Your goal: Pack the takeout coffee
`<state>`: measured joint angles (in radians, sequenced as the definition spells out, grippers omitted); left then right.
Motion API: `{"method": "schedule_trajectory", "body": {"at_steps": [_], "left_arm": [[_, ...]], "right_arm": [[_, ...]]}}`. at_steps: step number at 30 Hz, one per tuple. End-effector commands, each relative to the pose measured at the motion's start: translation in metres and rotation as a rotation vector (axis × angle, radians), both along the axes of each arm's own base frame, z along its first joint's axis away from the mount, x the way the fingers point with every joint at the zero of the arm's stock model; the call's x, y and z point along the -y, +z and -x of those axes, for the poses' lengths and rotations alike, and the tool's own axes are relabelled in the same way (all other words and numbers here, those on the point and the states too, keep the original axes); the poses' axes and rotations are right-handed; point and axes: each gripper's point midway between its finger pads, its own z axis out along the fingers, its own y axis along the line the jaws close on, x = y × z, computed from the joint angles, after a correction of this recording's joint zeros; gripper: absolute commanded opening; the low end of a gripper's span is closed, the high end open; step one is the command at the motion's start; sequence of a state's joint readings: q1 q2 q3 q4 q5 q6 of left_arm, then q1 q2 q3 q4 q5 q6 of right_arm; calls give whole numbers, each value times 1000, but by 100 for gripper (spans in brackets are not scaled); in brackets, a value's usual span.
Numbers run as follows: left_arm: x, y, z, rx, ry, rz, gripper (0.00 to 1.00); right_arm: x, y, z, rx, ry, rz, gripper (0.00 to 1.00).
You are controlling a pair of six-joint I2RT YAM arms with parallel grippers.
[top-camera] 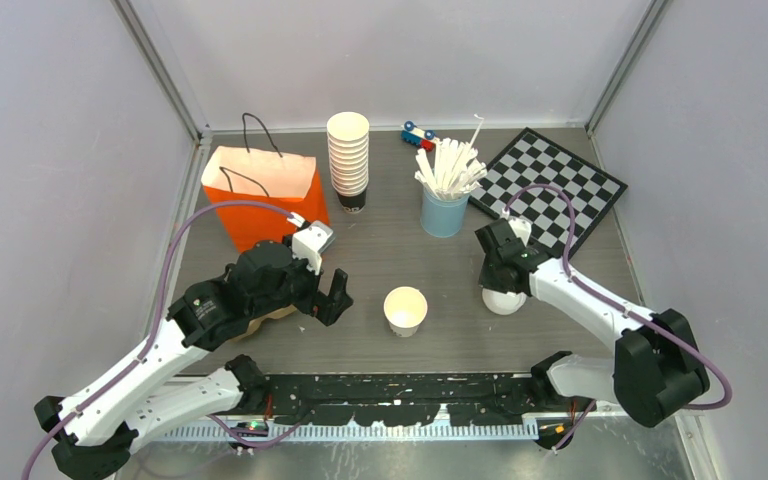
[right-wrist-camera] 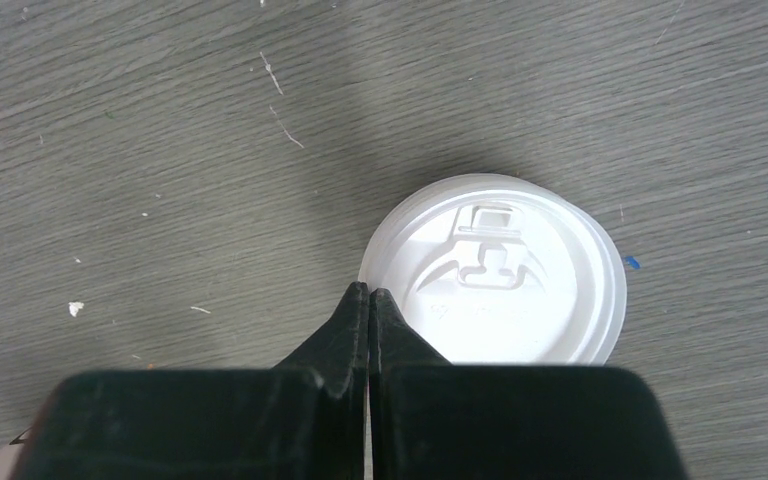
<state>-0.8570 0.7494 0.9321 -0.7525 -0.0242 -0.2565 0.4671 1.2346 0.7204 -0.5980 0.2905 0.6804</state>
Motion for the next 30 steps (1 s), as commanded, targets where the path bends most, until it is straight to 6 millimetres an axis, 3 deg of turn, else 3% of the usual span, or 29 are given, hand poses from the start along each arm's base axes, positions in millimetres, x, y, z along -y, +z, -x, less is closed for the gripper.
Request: {"method": "schedule_trajectory", "body": {"at_steps": [1, 17, 21, 23, 28, 30], "left_arm": [[4, 5, -1, 21, -17, 20, 100], [5, 3, -1, 12, -20, 16, 100], [6, 4, -1, 13, -19, 20, 100], [6, 4, -1, 12, -20, 19, 100], [6, 4, -1, 12, -22, 21, 100], [6, 4, 0, 12, -23, 20, 100]], "right_arm": [[-1, 20, -11, 79, 4, -16, 0], [-4, 36, -10, 132, 26, -55, 0], [-2, 37, -10, 141, 24, -50, 9], [-3, 34, -9, 131, 35, -50, 1], [-17, 27, -9, 124, 76, -112, 1], [-18, 26, -10, 130, 70, -117, 11]]}}
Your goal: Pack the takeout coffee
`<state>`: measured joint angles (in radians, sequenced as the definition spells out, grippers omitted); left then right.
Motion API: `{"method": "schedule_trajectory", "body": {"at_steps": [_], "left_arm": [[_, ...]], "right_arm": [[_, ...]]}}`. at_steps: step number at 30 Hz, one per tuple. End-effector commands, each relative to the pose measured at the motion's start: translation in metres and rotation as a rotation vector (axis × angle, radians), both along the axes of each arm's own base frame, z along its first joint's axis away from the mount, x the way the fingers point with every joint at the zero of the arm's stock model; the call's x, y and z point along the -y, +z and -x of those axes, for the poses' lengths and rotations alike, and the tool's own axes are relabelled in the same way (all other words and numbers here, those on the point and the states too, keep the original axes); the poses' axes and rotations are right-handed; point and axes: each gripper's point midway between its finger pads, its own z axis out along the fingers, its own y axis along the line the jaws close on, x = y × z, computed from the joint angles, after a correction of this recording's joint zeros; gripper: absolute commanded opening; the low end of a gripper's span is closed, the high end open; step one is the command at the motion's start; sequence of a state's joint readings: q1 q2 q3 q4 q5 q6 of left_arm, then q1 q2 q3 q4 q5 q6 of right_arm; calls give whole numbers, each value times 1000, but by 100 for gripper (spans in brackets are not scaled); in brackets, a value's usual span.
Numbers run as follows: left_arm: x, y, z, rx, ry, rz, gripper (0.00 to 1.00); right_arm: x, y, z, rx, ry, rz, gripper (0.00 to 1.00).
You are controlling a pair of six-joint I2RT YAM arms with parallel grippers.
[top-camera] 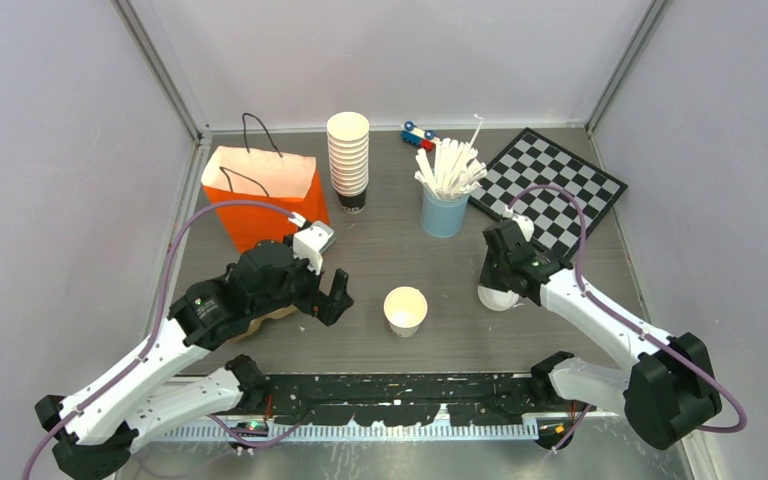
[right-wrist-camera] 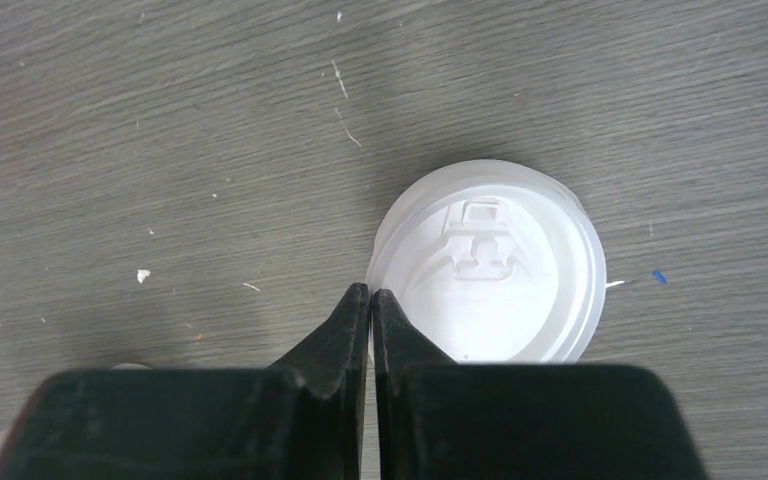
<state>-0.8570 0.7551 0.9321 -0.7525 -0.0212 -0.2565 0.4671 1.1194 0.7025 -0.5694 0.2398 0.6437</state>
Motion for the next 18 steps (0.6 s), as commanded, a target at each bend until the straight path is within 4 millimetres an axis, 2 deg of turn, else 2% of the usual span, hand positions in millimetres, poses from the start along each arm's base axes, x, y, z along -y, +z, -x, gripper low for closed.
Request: {"method": "schedule_trajectory", "body": {"at_steps": [1, 3, 4, 6, 9, 10, 12, 13, 15, 18], "left_arm": [[5, 5, 0, 17, -20, 24, 100], [5, 5, -1, 17, -20, 24, 100], [5, 5, 0, 16, -20, 24, 100], [6, 5, -1, 17, -20, 25, 100], [5, 5, -1, 17, -19, 24, 100], [5, 5, -1, 17, -19, 25, 100], [6, 5, -1, 17, -20, 25, 100], [6, 5, -1, 18, -20, 25, 100], [6, 5, -1, 17, -20, 25, 100], [6, 5, -1, 16, -20, 24, 100]], "right_arm": [[-7, 3, -8, 43, 13, -43, 11], [-9, 4, -8, 52, 24, -48, 1], [-9, 5, -8, 53, 26, -52, 0], [-10, 4, -8, 49, 33, -55, 0], [-8, 1, -8, 43, 24, -51, 10], [-8, 2, -8, 48, 22, -52, 10], [-9, 3, -8, 56, 23, -60, 1], [-11, 3, -9, 60, 31, -70, 0], [-12, 3, -9, 64, 31, -81, 0], [-11, 4, -11, 71, 20, -83, 8]]}}
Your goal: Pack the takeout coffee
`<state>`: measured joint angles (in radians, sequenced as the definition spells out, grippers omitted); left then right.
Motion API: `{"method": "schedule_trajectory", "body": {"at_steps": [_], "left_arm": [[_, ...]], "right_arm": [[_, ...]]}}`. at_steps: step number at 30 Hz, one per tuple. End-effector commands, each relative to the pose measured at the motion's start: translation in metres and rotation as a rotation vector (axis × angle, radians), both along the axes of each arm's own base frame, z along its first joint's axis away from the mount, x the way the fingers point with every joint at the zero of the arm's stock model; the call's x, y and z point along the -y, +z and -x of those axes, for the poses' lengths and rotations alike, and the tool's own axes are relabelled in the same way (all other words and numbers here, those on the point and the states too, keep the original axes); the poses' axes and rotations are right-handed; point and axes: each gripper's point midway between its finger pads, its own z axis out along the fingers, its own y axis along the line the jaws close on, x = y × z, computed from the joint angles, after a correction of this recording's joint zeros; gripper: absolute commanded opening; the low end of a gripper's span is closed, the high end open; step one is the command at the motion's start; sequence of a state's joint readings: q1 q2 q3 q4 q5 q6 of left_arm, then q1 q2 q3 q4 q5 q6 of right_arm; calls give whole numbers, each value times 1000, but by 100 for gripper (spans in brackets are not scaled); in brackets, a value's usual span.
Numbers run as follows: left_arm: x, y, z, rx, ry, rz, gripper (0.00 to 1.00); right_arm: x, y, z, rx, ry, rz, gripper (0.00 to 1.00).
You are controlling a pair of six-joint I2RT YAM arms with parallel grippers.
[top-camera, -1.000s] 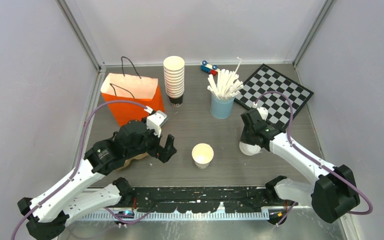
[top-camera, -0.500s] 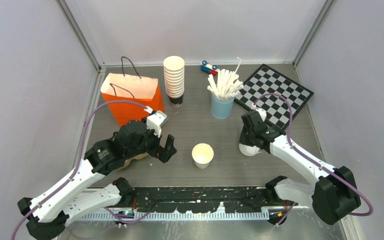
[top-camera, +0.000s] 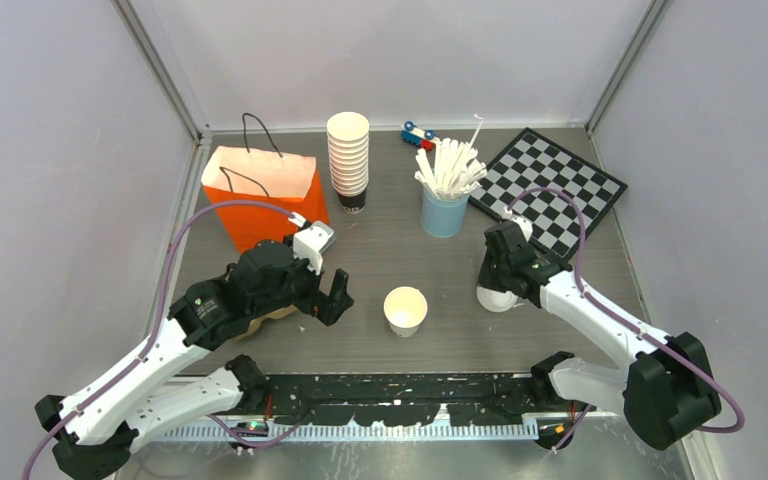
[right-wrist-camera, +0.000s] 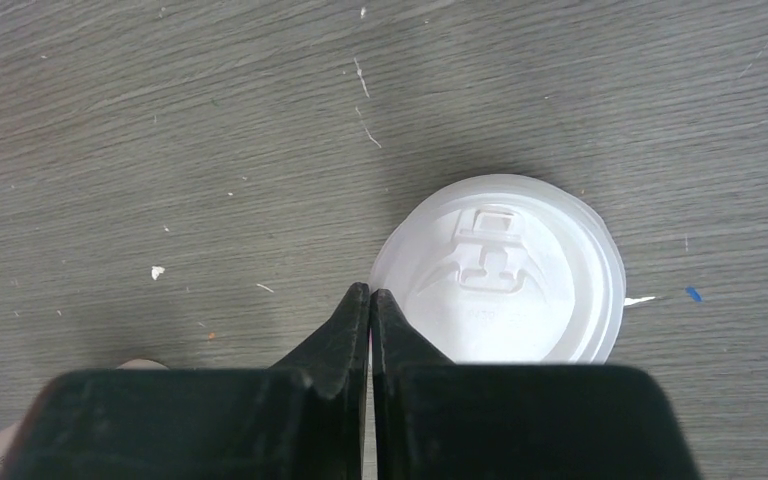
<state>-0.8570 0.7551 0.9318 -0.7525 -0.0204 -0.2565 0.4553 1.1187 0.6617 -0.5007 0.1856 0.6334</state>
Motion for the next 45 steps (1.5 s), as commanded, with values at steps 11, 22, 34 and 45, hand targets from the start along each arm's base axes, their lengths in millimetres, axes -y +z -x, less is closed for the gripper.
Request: {"method": "schedule_trajectory", "body": {"at_steps": [11, 22, 34, 45], "left_arm": [[6, 2, -1, 9, -19, 15, 100], [7, 2, -2, 5, -17, 14, 100], [7, 1, -2, 3, -17, 12, 100], [47, 26, 1, -36, -113, 164, 93]], "right_arm": [[-9, 16, -11, 103, 10, -98, 11], [-8, 16, -9, 117, 12, -122, 12], [-10, 39, -2, 130, 12, -177, 0], [-1, 82, 8, 158, 8, -164, 0]]}}
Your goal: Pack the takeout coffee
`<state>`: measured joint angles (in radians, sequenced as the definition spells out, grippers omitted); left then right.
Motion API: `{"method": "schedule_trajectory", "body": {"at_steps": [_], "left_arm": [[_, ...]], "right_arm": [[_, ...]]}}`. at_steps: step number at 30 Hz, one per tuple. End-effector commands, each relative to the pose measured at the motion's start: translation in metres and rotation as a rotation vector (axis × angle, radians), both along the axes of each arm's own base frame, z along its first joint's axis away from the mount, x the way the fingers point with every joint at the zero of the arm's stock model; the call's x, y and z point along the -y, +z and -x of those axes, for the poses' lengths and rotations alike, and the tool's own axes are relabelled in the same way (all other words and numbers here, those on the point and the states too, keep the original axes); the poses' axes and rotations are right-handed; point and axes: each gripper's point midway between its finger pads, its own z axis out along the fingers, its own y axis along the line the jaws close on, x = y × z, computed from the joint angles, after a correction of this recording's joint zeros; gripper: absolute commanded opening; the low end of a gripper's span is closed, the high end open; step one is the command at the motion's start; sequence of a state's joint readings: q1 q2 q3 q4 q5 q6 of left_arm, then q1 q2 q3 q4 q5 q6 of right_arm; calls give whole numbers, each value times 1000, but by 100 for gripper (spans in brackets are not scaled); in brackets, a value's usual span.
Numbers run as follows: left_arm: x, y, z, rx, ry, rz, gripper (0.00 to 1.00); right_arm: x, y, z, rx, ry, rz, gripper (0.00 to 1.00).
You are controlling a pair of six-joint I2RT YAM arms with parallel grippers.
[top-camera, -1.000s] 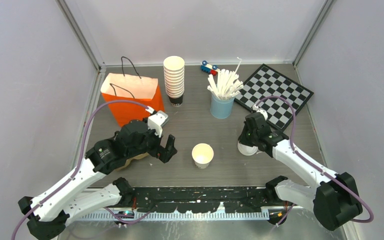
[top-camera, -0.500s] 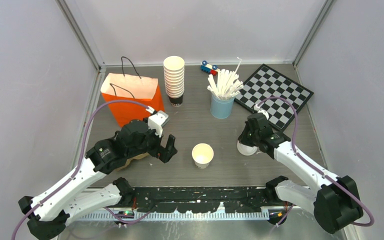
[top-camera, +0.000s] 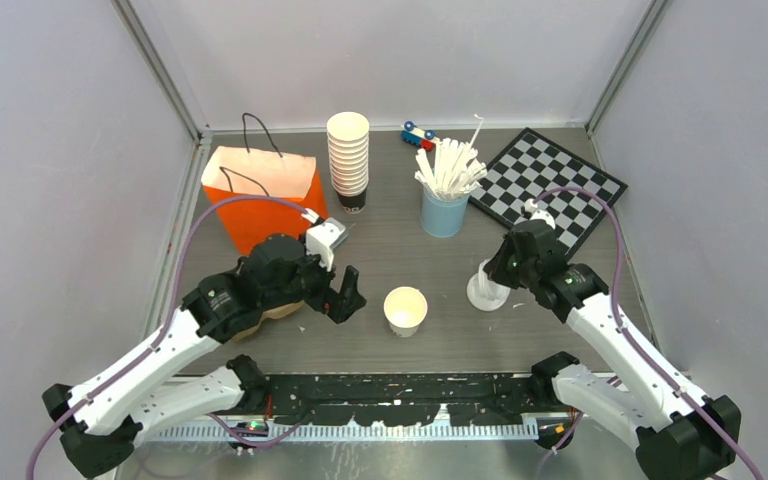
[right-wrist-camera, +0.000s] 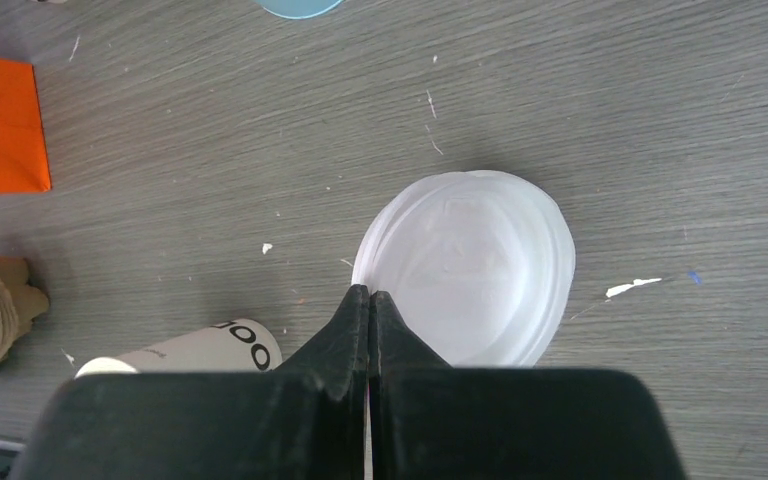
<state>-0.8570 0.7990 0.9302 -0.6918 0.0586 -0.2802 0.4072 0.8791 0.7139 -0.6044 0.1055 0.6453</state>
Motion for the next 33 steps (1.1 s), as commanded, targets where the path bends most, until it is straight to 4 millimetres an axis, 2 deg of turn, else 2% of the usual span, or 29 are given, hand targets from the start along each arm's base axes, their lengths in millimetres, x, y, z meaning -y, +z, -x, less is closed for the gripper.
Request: {"method": "schedule_trajectory", "body": {"at_steps": [1, 4, 8, 10, 13, 19, 23, 29, 33], "left_arm": [[31, 27, -2, -7, -64, 123, 93], [46, 33, -4, -30, -93, 152, 91], [65, 40, -10, -47, -119, 191, 90], [76, 40, -14, -59, -136, 207, 89], [92, 38, -20, -75, -162, 223, 86], [129, 39, -36, -105, -216, 265, 81], [158, 38, -32, -107, -329, 303, 78], [188, 45, -10, 63, -540, 354, 68], [192, 39, 9, 238, -674, 328, 67]], "right_arm": [[-6, 21, 0, 20, 20, -37, 0], [-13, 34, 0, 47, 39, -81, 0], [-3, 35, -1, 43, -12, -50, 0], [-10, 41, 2, 42, 13, -93, 0], [-16, 60, 6, 88, 17, -165, 0], [-37, 116, 17, 208, 65, -381, 0], [-41, 144, 25, 270, 64, -490, 0], [-46, 168, 38, 304, 93, -590, 0], [-56, 181, 49, 318, 159, -654, 0]]}}
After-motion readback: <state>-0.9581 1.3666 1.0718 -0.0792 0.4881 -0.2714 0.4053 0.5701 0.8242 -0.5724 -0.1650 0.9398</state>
